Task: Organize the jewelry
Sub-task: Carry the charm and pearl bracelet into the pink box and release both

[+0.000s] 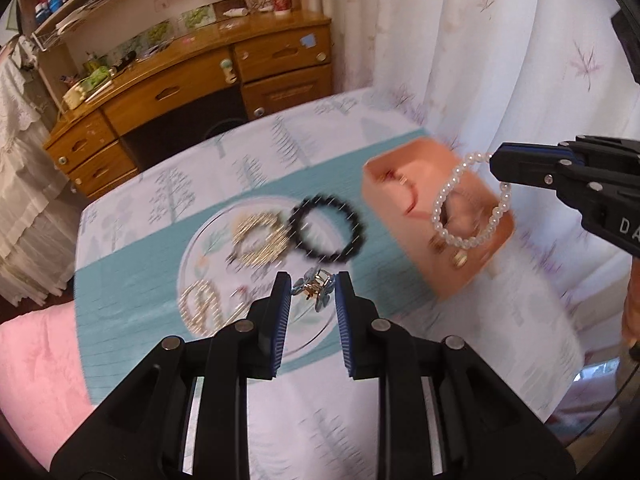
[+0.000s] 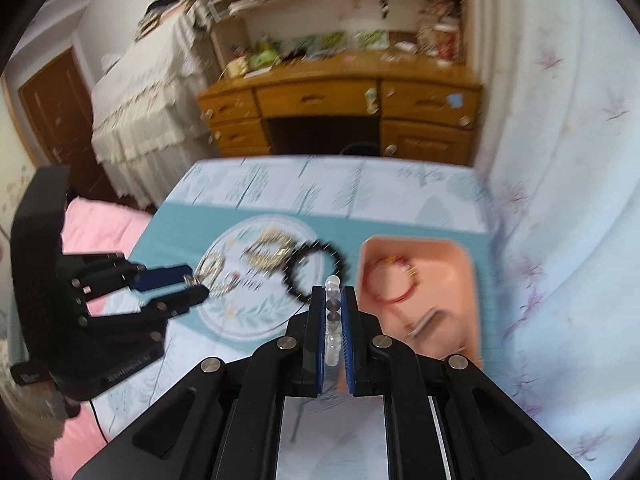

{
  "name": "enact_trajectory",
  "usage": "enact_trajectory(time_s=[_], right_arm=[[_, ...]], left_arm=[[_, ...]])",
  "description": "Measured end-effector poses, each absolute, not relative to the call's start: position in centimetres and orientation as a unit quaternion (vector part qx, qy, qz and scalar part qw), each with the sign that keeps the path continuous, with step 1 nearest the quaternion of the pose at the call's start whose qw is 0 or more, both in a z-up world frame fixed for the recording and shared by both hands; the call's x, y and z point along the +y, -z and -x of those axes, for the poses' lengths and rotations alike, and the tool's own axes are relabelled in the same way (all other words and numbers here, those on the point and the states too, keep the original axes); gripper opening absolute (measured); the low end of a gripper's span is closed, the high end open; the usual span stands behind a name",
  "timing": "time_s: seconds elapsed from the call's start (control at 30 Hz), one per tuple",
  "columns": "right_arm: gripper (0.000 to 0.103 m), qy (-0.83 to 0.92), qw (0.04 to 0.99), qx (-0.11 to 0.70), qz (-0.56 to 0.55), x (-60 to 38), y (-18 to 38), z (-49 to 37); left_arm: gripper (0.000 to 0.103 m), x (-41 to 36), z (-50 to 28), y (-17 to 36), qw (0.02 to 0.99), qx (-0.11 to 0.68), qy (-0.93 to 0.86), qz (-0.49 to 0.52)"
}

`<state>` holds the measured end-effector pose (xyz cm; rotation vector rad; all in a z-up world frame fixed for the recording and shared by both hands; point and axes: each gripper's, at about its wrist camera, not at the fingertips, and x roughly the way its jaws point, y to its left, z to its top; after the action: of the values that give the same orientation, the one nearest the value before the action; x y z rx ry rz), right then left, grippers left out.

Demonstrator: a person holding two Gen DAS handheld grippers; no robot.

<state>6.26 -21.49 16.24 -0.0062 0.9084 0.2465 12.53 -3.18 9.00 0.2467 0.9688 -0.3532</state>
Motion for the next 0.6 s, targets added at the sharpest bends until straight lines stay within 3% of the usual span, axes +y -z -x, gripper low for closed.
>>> enact_trajectory(time_s=[0.27,0.6], right_arm=[[0.007,-0.066,0.904,0.422,-0.015,-27.1,-18.2,-7.9],[0.007,-0.032,0.892,0.447,-0.049,-30.3,-13.4,-12.7]], left_arm=[[0.020,-10.2,-16.3,-8.7,0.856,0.473,0.191,-0.083],[0.020,-15.3,-19.1,-3.0,0.824,0.524,0.208,-0.053]])
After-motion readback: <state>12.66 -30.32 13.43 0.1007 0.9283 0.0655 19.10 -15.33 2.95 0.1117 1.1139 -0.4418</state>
